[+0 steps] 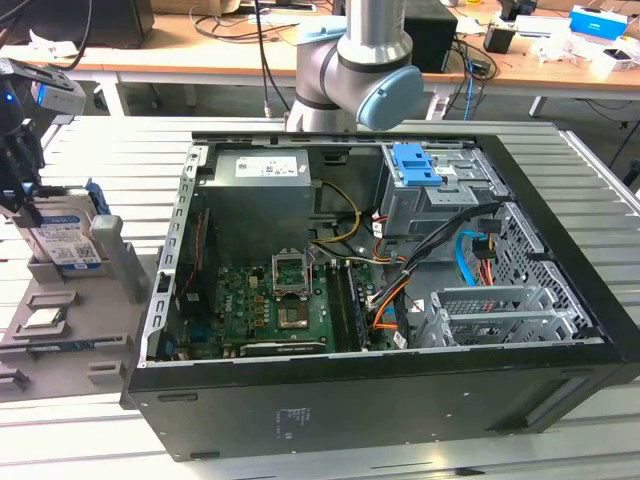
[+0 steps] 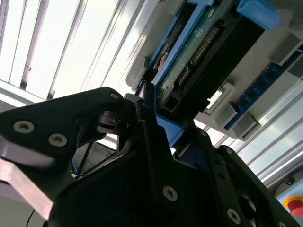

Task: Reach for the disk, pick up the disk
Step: 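Pick up the disk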

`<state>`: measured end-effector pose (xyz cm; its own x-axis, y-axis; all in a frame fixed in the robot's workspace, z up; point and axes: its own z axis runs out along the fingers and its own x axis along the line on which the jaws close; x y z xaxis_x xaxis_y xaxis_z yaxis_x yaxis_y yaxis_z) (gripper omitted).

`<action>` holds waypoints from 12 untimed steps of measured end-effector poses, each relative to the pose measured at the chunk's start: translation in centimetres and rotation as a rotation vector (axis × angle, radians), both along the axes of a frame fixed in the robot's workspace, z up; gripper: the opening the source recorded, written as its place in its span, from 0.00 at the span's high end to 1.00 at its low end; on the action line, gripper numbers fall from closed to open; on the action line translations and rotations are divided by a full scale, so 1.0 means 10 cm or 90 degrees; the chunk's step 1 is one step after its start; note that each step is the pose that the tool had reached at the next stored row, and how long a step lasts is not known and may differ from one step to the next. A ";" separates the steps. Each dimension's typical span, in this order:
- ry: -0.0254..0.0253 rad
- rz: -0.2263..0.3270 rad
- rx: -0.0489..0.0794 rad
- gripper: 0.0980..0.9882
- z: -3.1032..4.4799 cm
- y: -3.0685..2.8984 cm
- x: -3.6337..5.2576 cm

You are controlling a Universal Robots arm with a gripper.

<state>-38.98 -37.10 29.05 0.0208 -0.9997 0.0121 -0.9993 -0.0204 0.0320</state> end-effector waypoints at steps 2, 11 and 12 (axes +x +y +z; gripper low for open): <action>0.0000 0.000 0.000 0.70 0.001 0.000 0.000; 0.0001 0.000 0.000 0.70 0.020 0.000 0.001; 0.0000 0.000 0.000 0.70 0.030 0.000 0.001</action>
<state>-38.97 -37.10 29.35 0.0207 -0.9997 0.0121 -0.9993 -0.0203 0.0321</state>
